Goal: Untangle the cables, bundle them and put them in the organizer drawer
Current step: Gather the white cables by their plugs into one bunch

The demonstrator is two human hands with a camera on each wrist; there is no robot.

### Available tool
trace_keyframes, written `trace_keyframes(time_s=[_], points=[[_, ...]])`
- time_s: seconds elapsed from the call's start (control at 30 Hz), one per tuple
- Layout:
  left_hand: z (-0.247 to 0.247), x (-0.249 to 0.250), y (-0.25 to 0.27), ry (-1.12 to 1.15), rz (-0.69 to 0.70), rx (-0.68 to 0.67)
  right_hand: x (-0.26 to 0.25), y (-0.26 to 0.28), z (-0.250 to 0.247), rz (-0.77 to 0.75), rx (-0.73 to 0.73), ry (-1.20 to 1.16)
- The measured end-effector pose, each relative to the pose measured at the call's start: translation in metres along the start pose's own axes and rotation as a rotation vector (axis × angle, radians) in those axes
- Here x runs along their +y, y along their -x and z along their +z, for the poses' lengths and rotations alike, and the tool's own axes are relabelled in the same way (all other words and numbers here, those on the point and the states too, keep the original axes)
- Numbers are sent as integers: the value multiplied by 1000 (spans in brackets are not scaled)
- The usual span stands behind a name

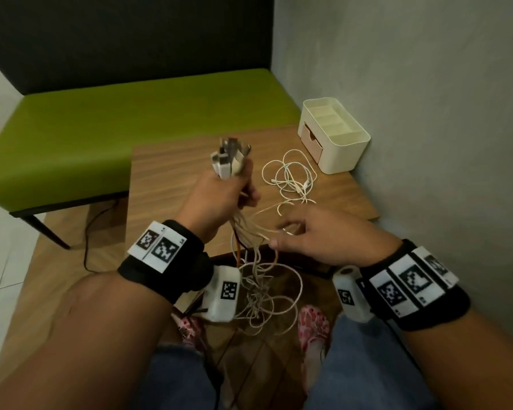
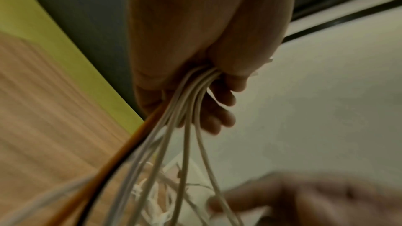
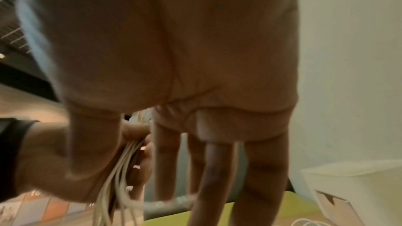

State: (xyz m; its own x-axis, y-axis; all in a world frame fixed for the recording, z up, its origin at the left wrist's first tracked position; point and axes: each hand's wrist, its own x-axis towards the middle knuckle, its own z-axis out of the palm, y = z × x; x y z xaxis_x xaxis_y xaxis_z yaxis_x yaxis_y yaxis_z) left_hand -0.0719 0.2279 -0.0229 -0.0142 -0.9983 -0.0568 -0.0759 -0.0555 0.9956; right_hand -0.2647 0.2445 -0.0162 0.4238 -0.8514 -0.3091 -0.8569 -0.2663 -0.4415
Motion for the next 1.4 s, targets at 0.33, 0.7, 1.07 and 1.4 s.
trace_keyframes(time_s=[0.33,0.7,1.07,1.4], points=[[11,-42,4,-568,-68,-283,-10,-22,19,-98,288,-200],[15,-48,-1,-259,-78,-341,-3,-31,13,-185,371,-312],[10,-39,-78,-128,-25,-128,52,-81,-22,67,600,-612],[-6,-71,-120,-189,-269,-249,115,-162,8,313,240,-200]])
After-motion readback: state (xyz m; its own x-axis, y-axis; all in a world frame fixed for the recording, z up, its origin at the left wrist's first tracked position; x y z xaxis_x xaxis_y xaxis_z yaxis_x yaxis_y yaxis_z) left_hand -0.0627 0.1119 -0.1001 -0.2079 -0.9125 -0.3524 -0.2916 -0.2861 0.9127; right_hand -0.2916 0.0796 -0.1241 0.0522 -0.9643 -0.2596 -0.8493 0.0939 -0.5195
